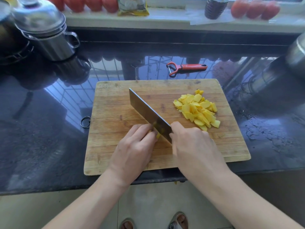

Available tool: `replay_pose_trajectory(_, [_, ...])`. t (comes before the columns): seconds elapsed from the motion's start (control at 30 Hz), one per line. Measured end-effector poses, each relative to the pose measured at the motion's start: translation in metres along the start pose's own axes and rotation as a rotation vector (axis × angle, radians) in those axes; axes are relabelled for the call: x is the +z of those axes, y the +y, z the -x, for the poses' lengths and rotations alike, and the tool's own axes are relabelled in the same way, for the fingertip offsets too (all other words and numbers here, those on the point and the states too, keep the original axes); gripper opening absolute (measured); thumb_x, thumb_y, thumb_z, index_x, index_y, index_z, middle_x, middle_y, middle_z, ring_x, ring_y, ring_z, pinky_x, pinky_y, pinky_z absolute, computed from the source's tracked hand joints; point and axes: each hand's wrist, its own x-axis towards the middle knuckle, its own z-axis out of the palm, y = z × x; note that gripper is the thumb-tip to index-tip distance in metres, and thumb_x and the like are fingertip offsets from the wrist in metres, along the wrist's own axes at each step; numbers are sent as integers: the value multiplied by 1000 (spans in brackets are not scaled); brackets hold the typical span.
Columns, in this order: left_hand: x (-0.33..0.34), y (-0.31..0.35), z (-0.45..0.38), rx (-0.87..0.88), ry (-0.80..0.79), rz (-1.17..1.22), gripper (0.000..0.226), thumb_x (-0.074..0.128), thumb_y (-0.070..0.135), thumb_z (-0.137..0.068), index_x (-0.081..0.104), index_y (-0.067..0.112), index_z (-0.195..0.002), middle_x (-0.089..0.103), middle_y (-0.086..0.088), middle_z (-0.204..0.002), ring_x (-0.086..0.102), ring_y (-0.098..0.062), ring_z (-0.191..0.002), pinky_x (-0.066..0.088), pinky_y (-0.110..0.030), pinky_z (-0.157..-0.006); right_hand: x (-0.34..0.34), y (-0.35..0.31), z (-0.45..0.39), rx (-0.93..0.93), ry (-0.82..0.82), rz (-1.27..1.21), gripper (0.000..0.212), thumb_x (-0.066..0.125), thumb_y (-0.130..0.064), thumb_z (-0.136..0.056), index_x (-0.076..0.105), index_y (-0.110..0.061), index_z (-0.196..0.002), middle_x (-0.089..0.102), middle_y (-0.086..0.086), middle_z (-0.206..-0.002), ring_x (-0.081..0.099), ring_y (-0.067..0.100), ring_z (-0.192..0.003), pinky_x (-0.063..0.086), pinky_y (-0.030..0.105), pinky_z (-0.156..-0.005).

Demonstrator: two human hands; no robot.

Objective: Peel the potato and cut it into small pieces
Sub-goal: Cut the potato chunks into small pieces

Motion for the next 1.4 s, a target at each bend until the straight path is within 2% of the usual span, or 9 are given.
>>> replay_pose_trajectory(0.17, [4,-3,4,8,-4,-15,10,64,0,-101,74,0,-101,70,-14,-112,67,-32,-100,57,-40,-91,-6,9,26,-16,83,-23,23,52,-18,-100,38,-28,-84,36,-10,-54,30,19,-47,31,38,-46])
replay_pose_trajectory(0.37, [3,-4,5,11,-20,-15,9,66,-5,-97,73,0,-101,70,-14,-113,67,-33,-101,58,-41,-90,-9,3,35,-14,32,84,28,53,-15,-98,34,-31,-84,35,-10,-55,35,24,-50,29,38,-47])
replay_pose_trajectory(0.53, [4,-4,5,20,-13,-23,9,66,-4,-98,73,0,-100,70,-15,-111,68,-33,-101,58,-42,-90,-18,3,36,31,-18,143,31,50,-23,-100,25,-29,-81,33,-9,-56,26,13,-48,18,27,-42])
replay_pose_trajectory(0.73, [2,-2,3,23,-21,-23,12,66,-9,-95,72,1,-98,70,-13,-110,67,-31,-99,57,-39,-92,-29,3,38,77,-93,114,25,40,-27,-102,24,-29,-83,42,-6,-68,31,15,-56,27,34,-50])
replay_pose_trajectory(0.83, [1,-2,2,16,-16,-14,12,65,-7,-96,73,2,-98,71,-12,-110,67,-31,-100,56,-38,-93,-22,-5,26,55,-105,105,20,39,-23,-103,28,-28,-88,42,-4,-71,48,27,-66,26,38,-51])
replay_pose_trajectory(1.0, [1,-1,1,11,-12,-8,12,65,-7,-96,73,1,-98,71,-12,-110,68,-31,-100,57,-37,-93,2,-9,1,11,-37,5,14,43,-19,-103,38,-26,-92,66,3,-86,63,36,-81,35,37,-57])
replay_pose_trajectory(1.13, [2,-1,4,14,8,-25,11,66,-7,-95,74,0,-97,71,-12,-107,68,-30,-97,58,-38,-88,-3,0,13,-5,37,-51,18,43,-23,-104,37,-27,-88,55,-4,-68,49,31,-63,32,38,-54])
replay_pose_trajectory(1.23, [2,-2,4,16,10,-31,10,67,-7,-94,74,0,-97,71,-13,-107,68,-29,-97,58,-37,-87,-9,2,28,-17,79,-33,24,47,-25,-103,34,-31,-83,30,-14,-54,27,11,-46,25,35,-44])
replay_pose_trajectory(1.4, [3,-2,5,7,4,-39,14,68,-11,-90,73,1,-94,70,-12,-106,68,-30,-96,58,-38,-86,-13,-2,34,29,6,91,29,52,-20,-100,31,-30,-81,32,-11,-53,24,8,-45,15,22,-42])
